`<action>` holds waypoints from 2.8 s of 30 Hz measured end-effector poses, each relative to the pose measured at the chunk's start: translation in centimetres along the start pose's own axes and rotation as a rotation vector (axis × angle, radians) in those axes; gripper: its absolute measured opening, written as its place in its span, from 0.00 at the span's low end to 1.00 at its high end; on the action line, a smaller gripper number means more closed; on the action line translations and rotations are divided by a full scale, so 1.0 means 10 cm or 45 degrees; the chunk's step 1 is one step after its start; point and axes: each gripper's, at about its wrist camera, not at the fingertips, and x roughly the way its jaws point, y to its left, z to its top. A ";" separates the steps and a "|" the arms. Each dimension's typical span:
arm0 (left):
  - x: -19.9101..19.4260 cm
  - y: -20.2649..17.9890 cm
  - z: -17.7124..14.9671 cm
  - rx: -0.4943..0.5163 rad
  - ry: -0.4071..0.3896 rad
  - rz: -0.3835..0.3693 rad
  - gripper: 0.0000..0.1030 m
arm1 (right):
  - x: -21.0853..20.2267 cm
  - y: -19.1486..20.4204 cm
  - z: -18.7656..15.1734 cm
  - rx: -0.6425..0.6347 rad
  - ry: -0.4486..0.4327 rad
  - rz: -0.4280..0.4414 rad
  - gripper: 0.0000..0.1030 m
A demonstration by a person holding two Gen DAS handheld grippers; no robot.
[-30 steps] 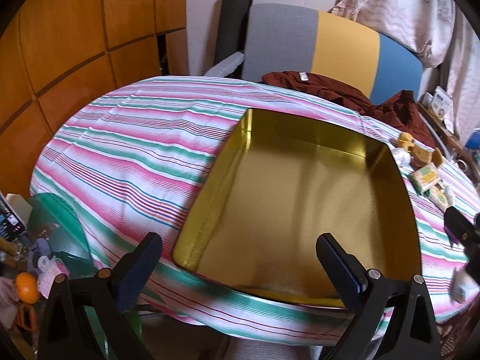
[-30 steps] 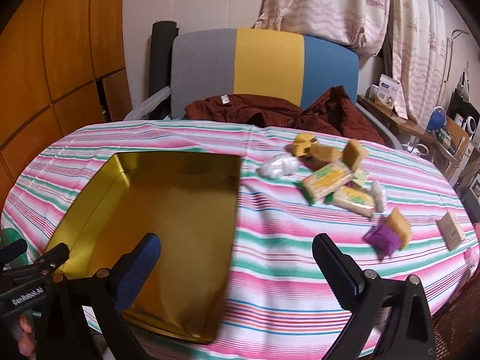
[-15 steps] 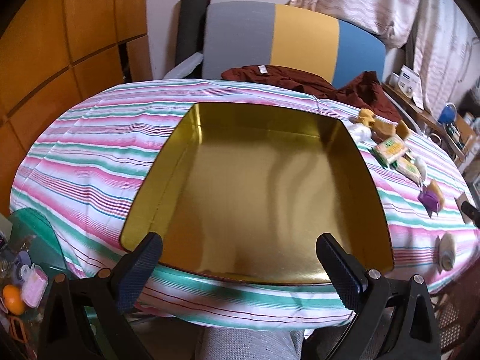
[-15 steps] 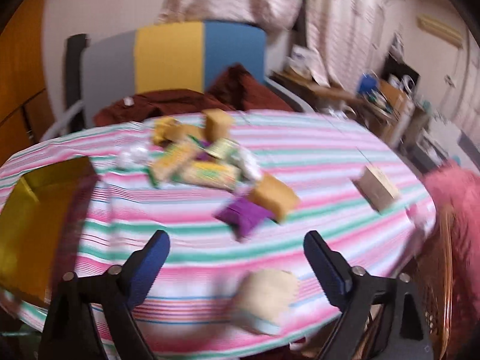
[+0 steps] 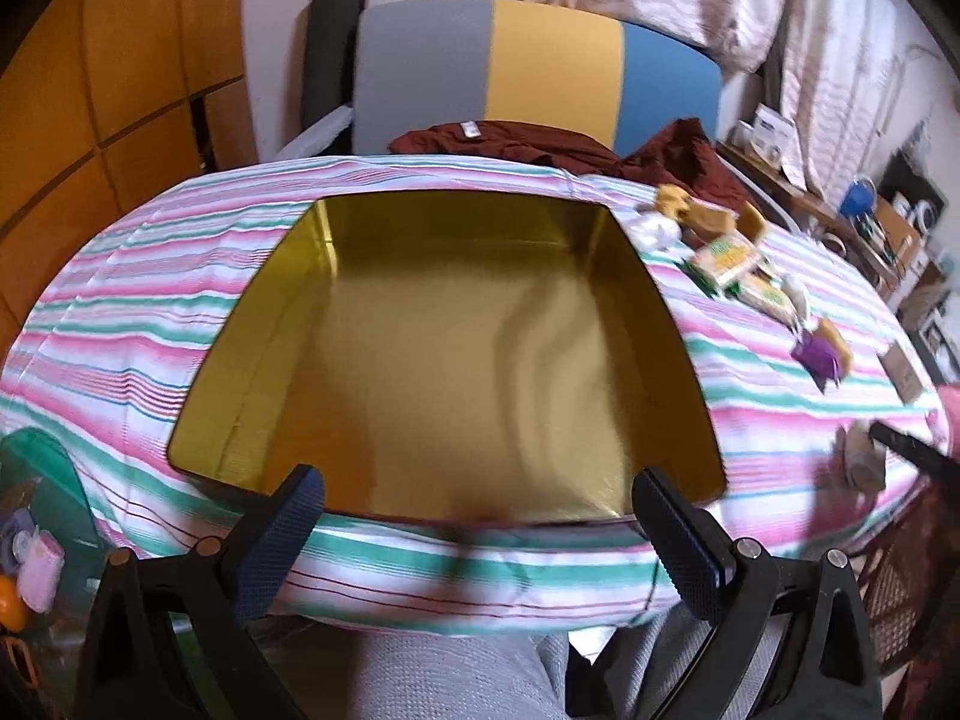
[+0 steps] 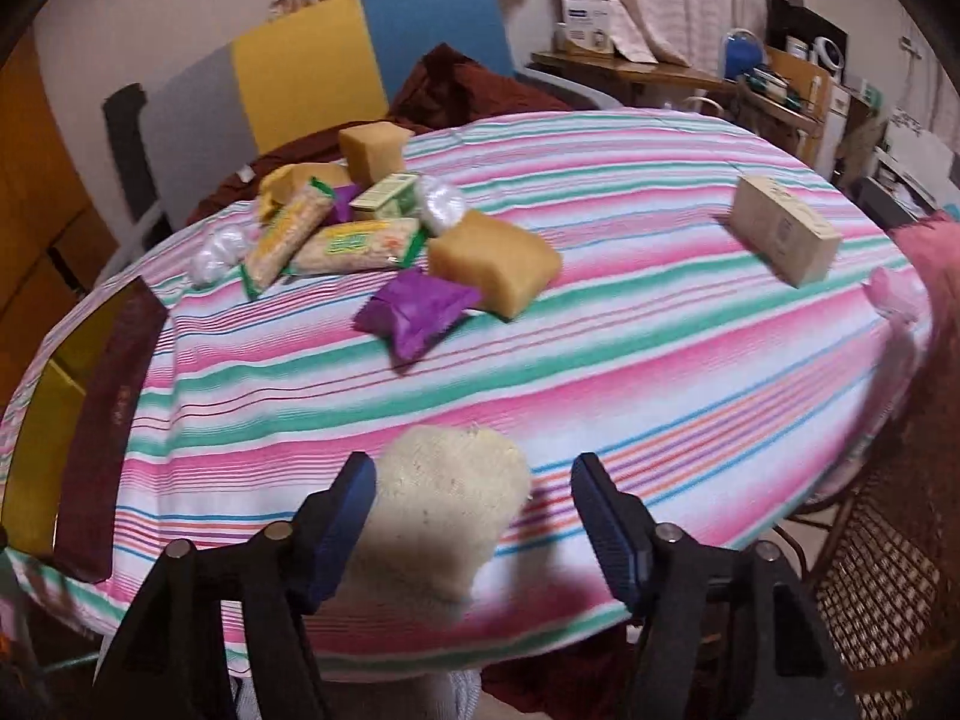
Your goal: Organize objects
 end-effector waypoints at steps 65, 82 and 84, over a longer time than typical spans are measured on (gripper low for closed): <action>1.09 -2.63 0.03 0.610 0.209 -0.299 0.50 | 0.94 0.04 0.43 -0.203 -0.232 0.241 0.33; 0.59 -1.72 0.33 0.232 0.124 -0.372 0.46 | 0.94 0.07 0.41 -0.224 -0.254 0.164 0.24; 0.50 -1.54 0.36 0.191 0.102 -0.366 0.47 | 0.94 0.07 0.41 -0.223 -0.255 0.159 0.24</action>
